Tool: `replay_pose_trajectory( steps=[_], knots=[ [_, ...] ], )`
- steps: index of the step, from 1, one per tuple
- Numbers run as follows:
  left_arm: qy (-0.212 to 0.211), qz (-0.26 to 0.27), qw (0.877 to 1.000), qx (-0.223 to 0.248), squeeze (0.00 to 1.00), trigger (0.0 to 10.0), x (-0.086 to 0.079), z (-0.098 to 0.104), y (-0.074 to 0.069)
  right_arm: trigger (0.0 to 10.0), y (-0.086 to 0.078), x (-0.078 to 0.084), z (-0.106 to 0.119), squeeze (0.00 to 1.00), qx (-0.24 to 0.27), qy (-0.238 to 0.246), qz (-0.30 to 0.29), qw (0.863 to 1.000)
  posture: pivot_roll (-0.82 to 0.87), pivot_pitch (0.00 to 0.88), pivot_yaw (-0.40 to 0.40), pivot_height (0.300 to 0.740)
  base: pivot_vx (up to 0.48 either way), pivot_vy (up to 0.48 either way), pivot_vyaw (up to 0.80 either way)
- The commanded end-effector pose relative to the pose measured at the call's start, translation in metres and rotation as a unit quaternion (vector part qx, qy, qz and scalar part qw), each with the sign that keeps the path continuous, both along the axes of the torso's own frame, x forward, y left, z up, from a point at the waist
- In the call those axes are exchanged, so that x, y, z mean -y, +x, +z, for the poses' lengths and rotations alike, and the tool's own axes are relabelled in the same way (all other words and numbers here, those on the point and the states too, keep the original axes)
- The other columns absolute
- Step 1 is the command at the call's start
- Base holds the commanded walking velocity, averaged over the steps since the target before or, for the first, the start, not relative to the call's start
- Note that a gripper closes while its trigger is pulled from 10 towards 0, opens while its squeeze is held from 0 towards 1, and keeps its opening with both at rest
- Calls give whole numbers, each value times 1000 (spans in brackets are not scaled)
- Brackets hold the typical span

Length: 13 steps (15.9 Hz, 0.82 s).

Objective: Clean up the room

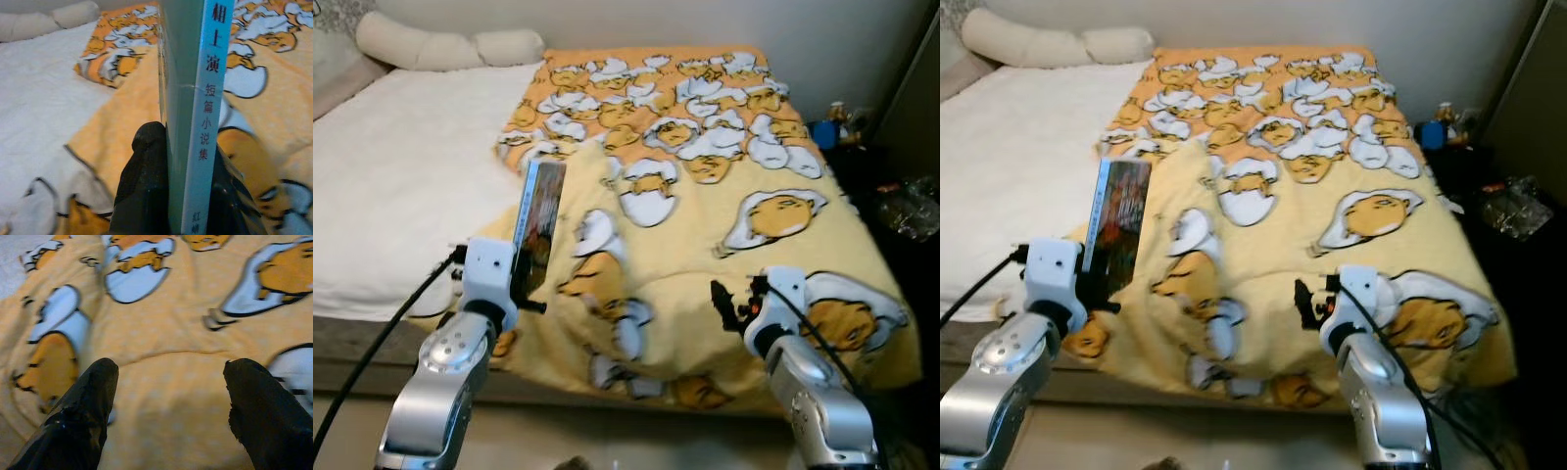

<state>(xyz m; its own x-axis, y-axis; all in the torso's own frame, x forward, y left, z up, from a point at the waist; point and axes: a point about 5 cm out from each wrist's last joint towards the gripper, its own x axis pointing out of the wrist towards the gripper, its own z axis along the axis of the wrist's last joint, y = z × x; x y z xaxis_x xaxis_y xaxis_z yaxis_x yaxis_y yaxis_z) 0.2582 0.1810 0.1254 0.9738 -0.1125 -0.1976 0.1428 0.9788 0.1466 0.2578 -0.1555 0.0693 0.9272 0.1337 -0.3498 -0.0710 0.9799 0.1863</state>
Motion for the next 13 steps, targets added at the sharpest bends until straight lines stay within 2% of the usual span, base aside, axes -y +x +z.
replay_pose_trajectory(
  steps=[1, 13],
  knots=[
    [9, 11, 1000, 14, 0, 10000, -9, 8, 1, 10000, 3, -9, 5, 0, 7, 8, 10, 1000, 17, 0, 56, 740, 0, 480, 0],
    [24, -2, 1000, 15, 0, 10000, -10, 9, 3, 10000, 9, -8, 9, 0, 18, 2, 21, 1000, 24, 0, 40, 740, 0, 480, 0]
  ],
)
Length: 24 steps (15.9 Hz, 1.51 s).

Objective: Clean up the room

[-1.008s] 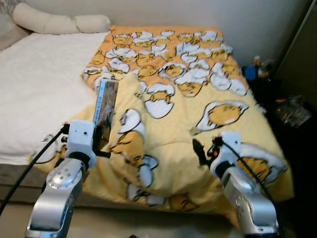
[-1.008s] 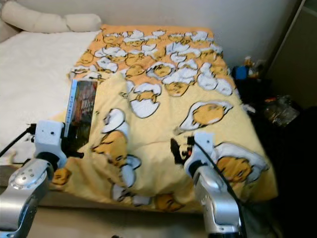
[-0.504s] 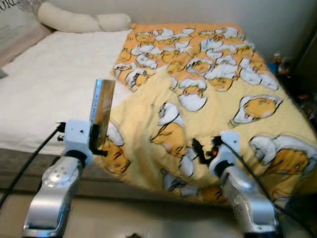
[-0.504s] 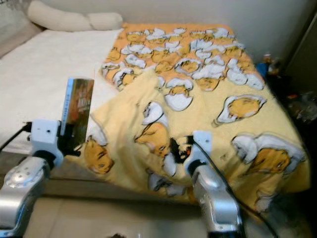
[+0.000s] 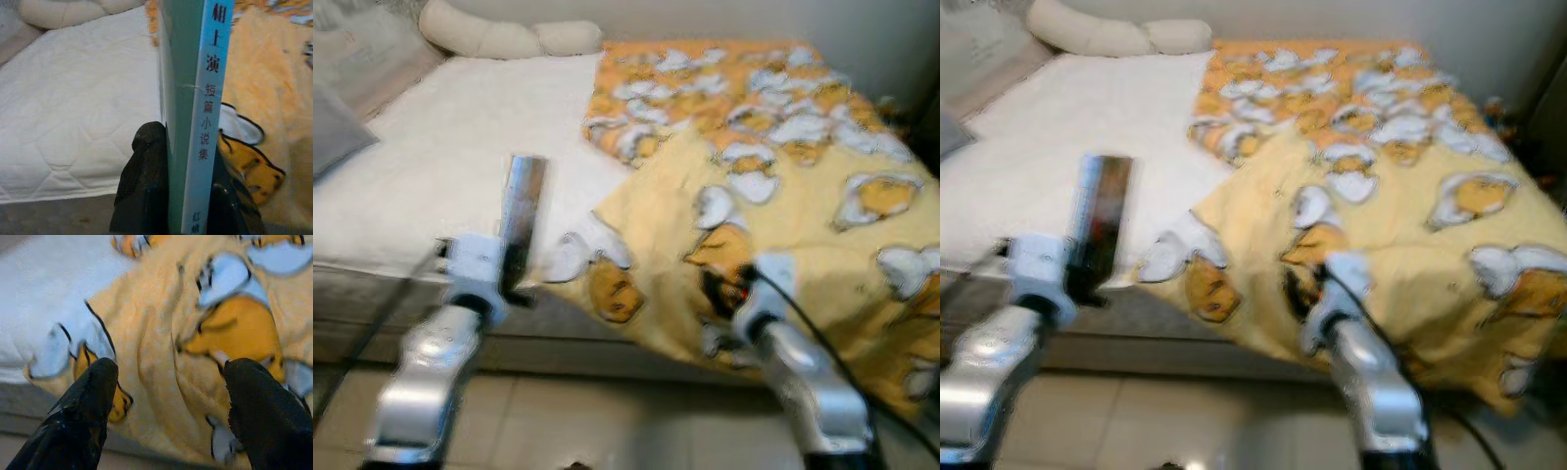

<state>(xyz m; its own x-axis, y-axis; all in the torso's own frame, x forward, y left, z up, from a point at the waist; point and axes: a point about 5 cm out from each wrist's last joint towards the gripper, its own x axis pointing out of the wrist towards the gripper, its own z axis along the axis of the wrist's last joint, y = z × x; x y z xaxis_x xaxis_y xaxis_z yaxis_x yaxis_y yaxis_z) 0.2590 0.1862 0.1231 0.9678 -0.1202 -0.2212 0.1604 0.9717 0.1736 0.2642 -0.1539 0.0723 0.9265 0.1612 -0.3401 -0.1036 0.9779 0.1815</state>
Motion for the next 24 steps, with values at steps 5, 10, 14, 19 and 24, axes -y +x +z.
replay_pose_trajectory(
  steps=[5, 10, 14, 19, 24],
  knots=[
    [10, 1, 1000, 26, 0, 10000, -3, 10, 4, 10000, 4, -5, 6, 0, 14, 1, 4, 1000, 22, 0, 42, 740, 0, 480, 0],
    [11, 2, 1000, 29, 0, 10000, -3, 11, 2, 10000, 5, -5, 6, 0, 16, -3, 6, 1000, 29, 0, 35, 740, 0, 480, 0],
    [12, 2, 999, 29, 0, 10000, -3, 10, 2, 10000, 5, -5, 6, 0, 16, -4, 7, 1000, 29, 0, 33, 740, 0, 480, 0],
    [12, 2, 999, 29, 0, 10000, -3, 10, 2, 10000, 5, -5, 6, 0, 16, -4, 7, 1000, 29, 0, 33, 740, 0, 480, 0],
    [12, 2, 999, 29, 0, 10000, -3, 10, 2, 10000, 5, -5, 6, 0, 16, -4, 7, 1000, 29, 0, 33, 740, 0, 480, 0]
  ],
)
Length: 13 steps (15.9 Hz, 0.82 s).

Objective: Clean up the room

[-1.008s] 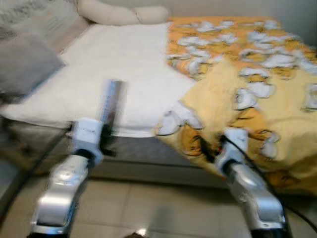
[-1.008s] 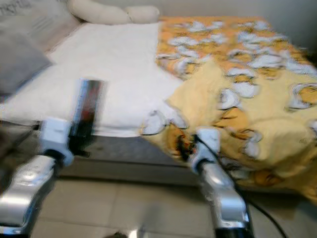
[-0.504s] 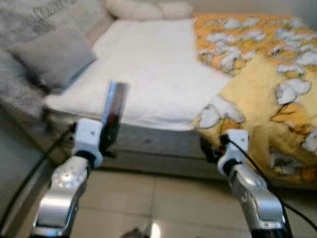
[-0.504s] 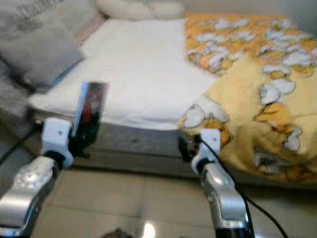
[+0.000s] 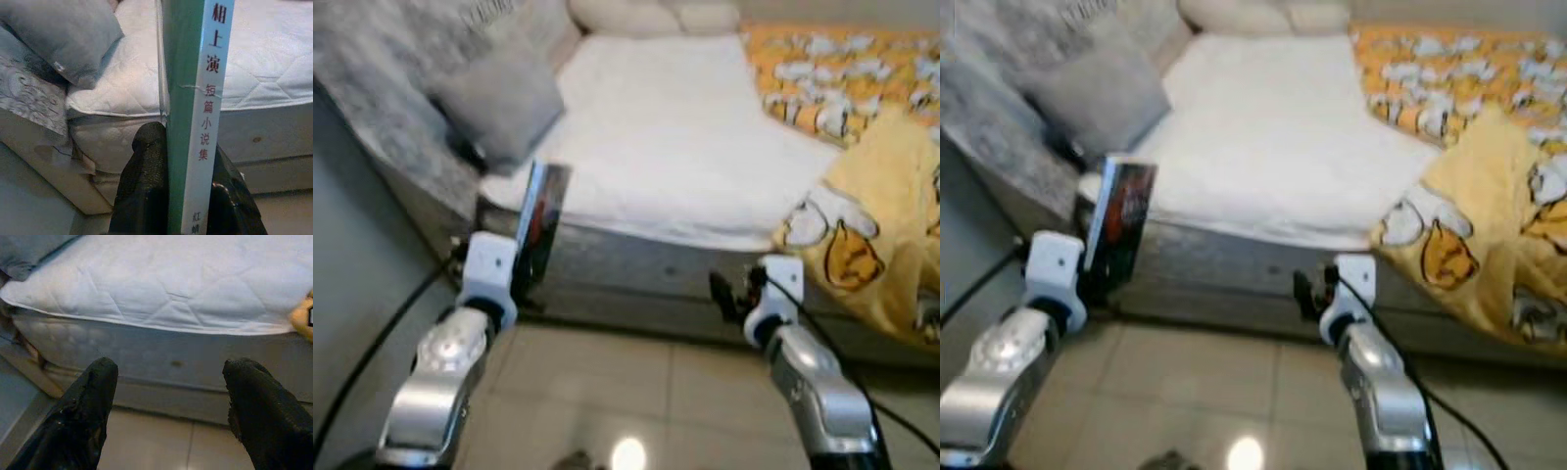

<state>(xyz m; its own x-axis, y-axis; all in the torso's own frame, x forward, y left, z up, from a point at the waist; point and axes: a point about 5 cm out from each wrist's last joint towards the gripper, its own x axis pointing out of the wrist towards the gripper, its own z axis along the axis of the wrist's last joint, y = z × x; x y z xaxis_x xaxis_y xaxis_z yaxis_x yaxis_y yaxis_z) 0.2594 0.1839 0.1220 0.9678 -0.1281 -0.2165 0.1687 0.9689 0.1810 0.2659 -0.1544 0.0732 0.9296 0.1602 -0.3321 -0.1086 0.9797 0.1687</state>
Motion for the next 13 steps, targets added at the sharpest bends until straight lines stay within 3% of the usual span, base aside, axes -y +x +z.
replay_pose_trajectory(
  steps=[1, 4, 7, 10, 13],
  knots=[
    [9, 7, 1000, 26, 0, 10000, -6, 11, 2, 10000, 3, -6, 6, 0, 11, 2, 6, 1000, 29, 0, 33, 740, 0, 480, 0],
    [9, 7, 1000, 26, 0, 10000, -6, 11, 2, 10000, 3, -5, 5, 0, 11, 2, 6, 1000, 29, 0, 33, 740, 0, 480, 0],
    [-6, 7, 999, 41, 0, 10000, -7, 19, 9, 10000, 11, -9, 6, 0, 24, -51, 13, 998, 36, 0, 30, 740, 289, 0, 0],
    [-5, 7, 999, 41, 0, 10000, -8, 18, 8, 10000, 10, -10, 5, 0, 26, -55, 16, 998, 37, 0, 31, 740, 300, 0, 0],
    [-9, 3, 999, 47, 0, 10000, -5, 19, 7, 10000, 10, -9, 3, 0, 26, -56, 17, 998, 38, 0, 33, 740, 0, 0, 0]
  ],
)
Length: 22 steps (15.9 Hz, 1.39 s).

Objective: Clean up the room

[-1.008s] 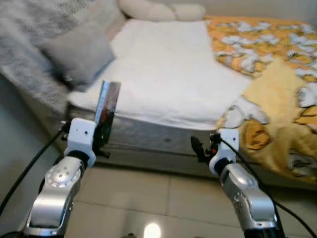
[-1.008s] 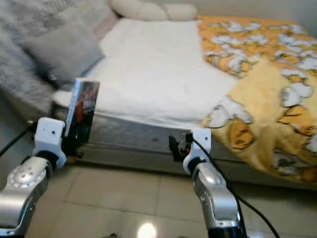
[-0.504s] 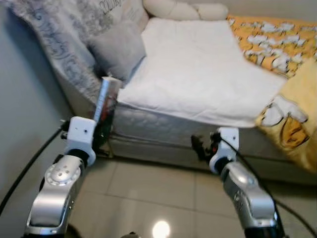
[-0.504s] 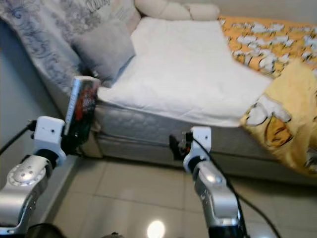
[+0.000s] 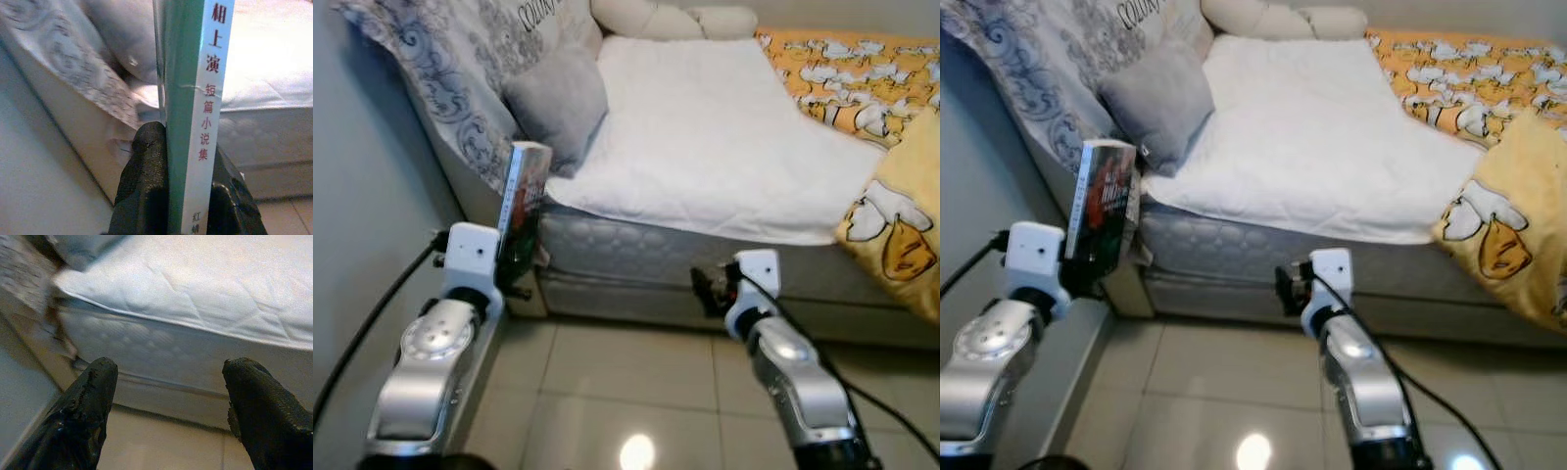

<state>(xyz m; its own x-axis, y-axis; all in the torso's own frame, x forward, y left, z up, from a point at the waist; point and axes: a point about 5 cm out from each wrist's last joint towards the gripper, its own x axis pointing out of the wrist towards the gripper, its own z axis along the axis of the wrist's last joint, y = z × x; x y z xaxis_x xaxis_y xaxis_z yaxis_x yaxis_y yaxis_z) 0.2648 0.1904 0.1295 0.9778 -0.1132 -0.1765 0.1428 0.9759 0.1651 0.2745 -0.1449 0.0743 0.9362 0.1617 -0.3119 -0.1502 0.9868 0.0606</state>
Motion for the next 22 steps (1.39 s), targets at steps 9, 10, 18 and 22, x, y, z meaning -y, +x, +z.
replay_pose_trajectory(
  steps=[9, 10, 18, 22],
  knots=[
    [7, -1, 999, 36, 0, 10000, 0, 14, 4, 10000, 3, 1, 2, 0, 7, 1, 2, 1000, 40, 0, 34, 740, 0, 0, 0],
    [11, -4, 999, 37, 0, 10000, 0, 14, 4, 10000, 4, 1, 3, 0, 8, 6, 2, 1000, 41, 0, 33, 740, 0, 0, 0],
    [7, 9, 999, 37, 0, 10000, -1, 15, 7, 10000, 6, 3, 5, 0, 10, 12, 1, 1000, 39, 0, 36, 740, 0, -217, 0],
    [10, 14, 999, 34, 0, 10000, -4, 14, 8, 10000, 7, 2, 8, 0, 12, 30, -6, 999, 37, 0, 37, 740, 127, 0, 0]
  ],
)
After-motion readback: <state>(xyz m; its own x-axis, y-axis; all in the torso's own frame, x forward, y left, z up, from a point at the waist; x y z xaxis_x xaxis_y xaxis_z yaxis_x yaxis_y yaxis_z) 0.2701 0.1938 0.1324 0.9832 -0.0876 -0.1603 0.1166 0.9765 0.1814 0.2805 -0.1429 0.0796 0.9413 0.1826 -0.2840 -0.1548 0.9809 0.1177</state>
